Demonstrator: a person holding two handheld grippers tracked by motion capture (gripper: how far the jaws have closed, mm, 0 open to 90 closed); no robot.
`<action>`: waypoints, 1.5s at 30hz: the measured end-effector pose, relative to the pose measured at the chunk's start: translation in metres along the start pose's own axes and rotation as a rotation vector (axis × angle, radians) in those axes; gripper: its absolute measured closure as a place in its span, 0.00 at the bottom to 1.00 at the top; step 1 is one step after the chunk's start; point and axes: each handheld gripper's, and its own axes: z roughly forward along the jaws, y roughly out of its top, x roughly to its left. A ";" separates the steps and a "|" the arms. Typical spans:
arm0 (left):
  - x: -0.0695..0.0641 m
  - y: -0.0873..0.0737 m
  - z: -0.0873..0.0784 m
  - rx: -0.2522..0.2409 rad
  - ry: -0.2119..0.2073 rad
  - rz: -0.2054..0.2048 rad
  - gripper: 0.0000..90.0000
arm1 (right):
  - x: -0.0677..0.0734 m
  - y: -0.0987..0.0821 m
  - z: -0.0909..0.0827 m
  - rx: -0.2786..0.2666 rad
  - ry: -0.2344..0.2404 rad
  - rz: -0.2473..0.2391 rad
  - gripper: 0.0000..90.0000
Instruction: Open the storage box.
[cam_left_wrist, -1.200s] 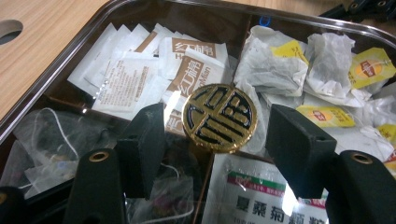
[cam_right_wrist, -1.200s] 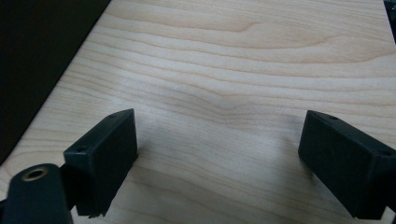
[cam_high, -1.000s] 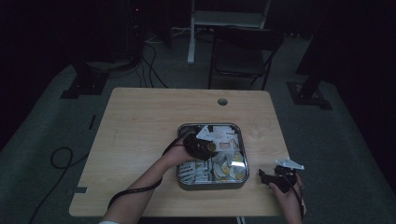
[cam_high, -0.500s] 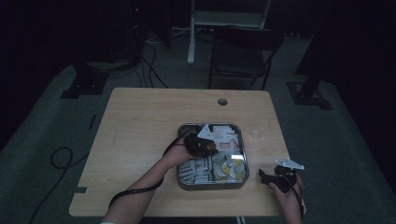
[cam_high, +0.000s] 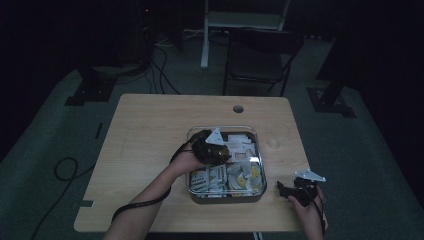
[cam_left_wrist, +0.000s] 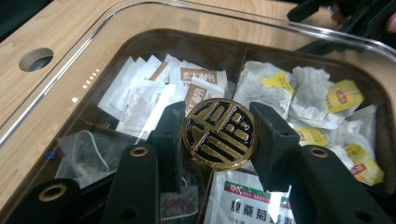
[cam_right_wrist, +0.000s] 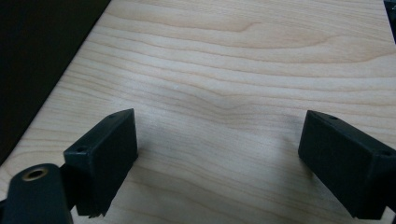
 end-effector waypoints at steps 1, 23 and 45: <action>0.001 0.000 -0.003 -0.003 0.005 0.002 0.66 | 0.000 0.000 0.000 0.000 0.000 0.000 0.12; 0.026 -0.039 -0.070 0.002 0.119 -0.060 0.66 | 0.000 0.000 0.000 0.000 0.000 0.000 0.12; 0.052 -0.100 -0.127 0.006 0.224 -0.174 0.66 | 0.000 0.000 0.000 0.000 0.000 0.000 0.12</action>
